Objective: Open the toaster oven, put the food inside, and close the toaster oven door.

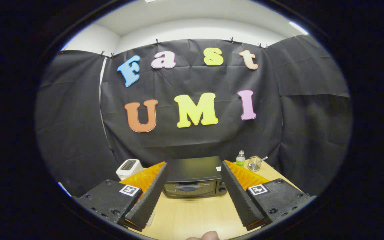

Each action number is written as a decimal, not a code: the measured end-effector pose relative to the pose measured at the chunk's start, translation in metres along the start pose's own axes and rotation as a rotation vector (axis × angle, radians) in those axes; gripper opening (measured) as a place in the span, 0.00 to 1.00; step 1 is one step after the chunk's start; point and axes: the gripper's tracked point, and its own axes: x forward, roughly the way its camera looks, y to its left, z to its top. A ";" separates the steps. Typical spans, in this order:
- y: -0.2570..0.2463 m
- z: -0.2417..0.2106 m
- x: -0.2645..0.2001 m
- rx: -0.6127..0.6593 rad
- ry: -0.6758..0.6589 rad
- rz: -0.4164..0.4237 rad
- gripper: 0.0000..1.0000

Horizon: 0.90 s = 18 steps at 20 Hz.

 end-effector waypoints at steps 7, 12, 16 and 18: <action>-0.004 -0.006 0.000 -0.004 0.020 0.005 1.00; -0.002 -0.002 -0.002 -0.010 0.006 0.006 1.00; 0.000 -0.004 -0.002 -0.011 0.007 0.009 1.00; 0.001 -0.004 -0.005 -0.006 0.008 0.009 1.00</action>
